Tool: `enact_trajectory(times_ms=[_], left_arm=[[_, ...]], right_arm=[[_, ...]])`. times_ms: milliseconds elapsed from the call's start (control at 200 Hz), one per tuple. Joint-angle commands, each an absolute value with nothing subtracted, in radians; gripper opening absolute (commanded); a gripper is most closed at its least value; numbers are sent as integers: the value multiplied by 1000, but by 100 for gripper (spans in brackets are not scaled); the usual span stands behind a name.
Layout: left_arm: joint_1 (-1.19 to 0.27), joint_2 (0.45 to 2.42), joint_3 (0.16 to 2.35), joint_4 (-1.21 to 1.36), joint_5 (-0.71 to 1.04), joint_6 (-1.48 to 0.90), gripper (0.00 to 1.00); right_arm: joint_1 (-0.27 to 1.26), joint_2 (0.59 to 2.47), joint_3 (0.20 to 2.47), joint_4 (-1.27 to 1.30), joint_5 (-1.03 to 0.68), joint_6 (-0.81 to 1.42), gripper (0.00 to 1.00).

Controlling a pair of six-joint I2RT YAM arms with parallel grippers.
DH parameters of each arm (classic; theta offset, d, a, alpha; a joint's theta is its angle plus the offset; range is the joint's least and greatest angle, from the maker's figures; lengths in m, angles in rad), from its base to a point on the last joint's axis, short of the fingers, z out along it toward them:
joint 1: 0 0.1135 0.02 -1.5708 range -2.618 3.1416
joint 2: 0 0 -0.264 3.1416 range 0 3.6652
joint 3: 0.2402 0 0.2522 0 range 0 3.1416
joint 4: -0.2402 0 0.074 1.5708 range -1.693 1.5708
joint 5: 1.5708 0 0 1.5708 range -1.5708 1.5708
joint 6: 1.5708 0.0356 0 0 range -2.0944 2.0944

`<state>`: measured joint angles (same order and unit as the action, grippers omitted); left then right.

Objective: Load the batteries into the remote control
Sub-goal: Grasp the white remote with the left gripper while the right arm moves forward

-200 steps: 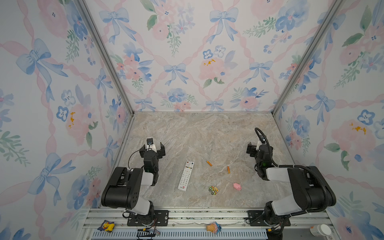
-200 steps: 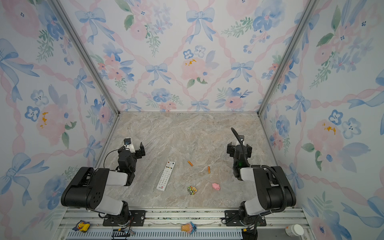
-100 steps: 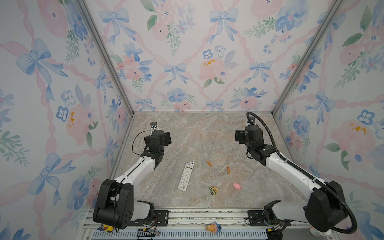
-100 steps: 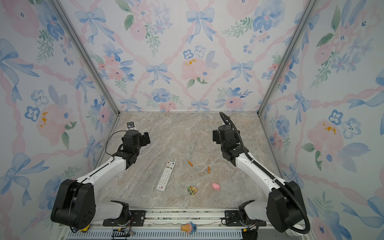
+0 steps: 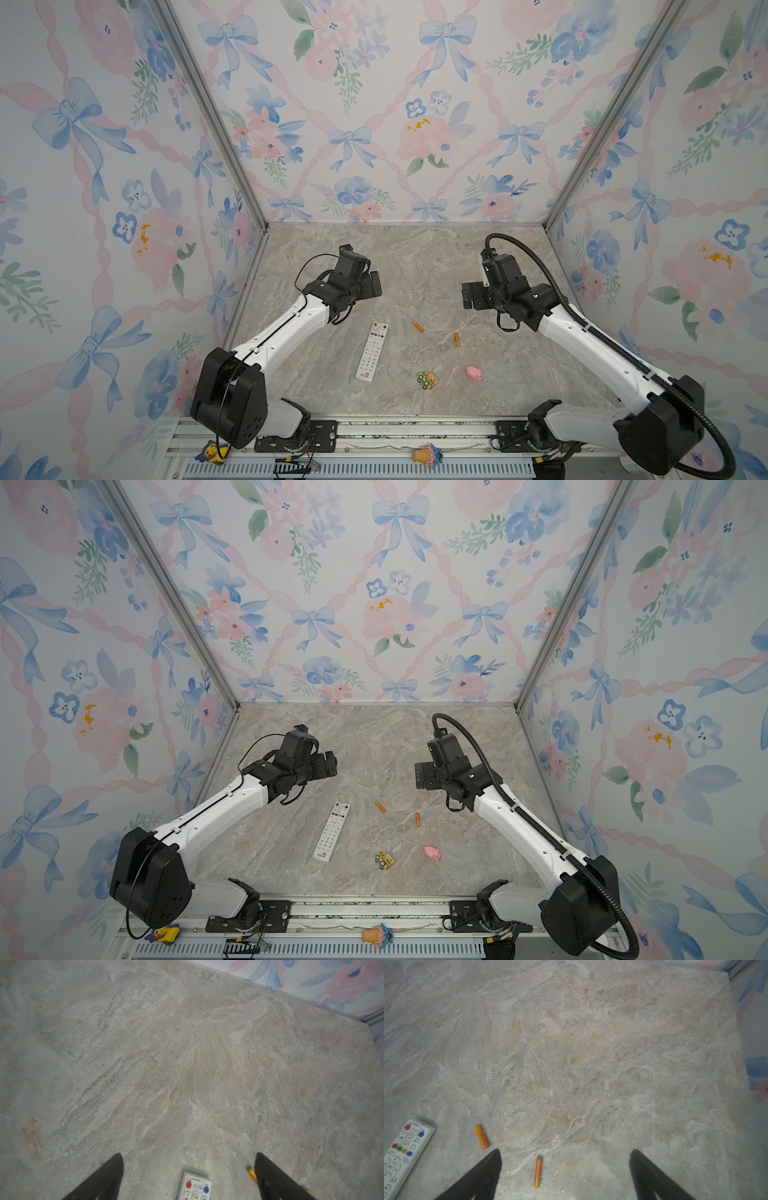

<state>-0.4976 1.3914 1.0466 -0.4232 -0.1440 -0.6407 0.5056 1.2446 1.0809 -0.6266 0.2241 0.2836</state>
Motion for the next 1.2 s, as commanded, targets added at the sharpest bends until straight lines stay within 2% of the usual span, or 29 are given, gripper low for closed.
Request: enact_trajectory(times_ms=[0,215,535,960,1195], left_arm=[[-540,1413,1063,-566,-72,-733,98],[-604,1458,1062,-629,-8,-740,98],[-673,1527,1056,-665,61,-692,98],[-704,1597,1040,-720,11,-663,98],[-690,1638,1049,-743,-42,-640,94]], right_arm=[[505,1209,1127,-711,116,270,97],[524,1197,1178,-809,92,260,97],[608,1216,1200,-836,193,315,97],[629,1138,1100,-821,177,347,97],[630,1158,1094,-794,145,352,97]])
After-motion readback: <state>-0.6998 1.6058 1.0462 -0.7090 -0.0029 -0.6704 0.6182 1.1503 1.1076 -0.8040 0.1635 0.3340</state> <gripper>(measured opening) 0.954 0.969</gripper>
